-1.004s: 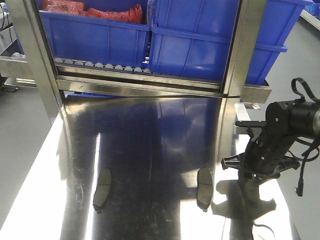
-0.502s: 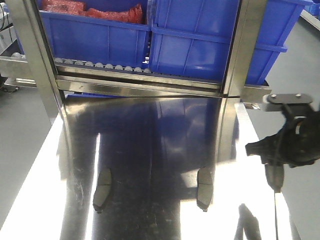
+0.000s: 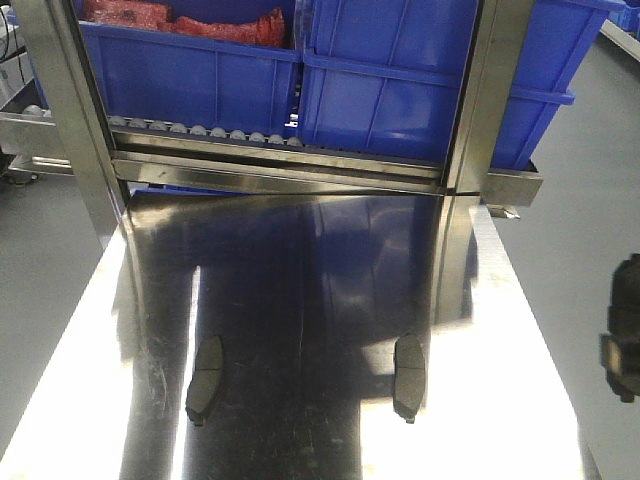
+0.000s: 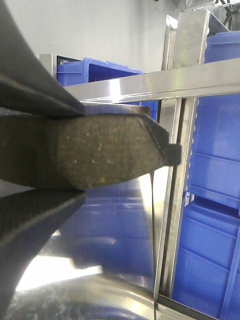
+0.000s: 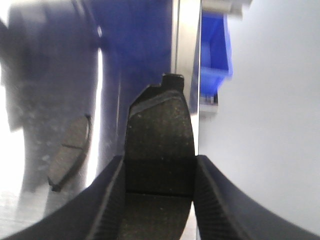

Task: Move and align brake pads A on conveyor
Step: 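Grasp that brake pad with the right gripper and lift it, then turn the base away from the steel table holding both pads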

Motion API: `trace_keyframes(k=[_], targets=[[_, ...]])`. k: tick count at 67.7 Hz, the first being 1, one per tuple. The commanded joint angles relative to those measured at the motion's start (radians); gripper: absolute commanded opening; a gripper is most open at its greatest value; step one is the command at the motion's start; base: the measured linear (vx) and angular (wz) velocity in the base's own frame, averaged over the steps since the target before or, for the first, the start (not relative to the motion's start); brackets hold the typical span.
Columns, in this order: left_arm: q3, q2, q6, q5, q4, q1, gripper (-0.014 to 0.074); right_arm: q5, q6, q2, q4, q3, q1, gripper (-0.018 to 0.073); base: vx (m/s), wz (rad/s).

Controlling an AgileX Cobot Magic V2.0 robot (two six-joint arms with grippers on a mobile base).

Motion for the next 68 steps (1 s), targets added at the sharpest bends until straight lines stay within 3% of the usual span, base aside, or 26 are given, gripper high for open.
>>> trace_keyframes(k=[1, 26, 68], targets=[[-0.029, -0.002, 0.0, -0.1, -0.002, -0.004, -0.0006, -0.131, -0.019, -0.126, -0.007, 0.031, 0.0, -0.001, 0.0, 0.0], [-0.029, -0.002, 0.0, -0.1, -0.002, -0.004, -0.0006, -0.248, -0.018, -0.45, -0.008, 0.21, 0.0, -0.001, 0.0, 0.0], [-0.029, -0.002, 0.0, -0.1, -0.002, -0.004, -0.0006, -0.277, -0.017, -0.465, -0.012, 0.213, 0.0, -0.001, 0.0, 0.0]])
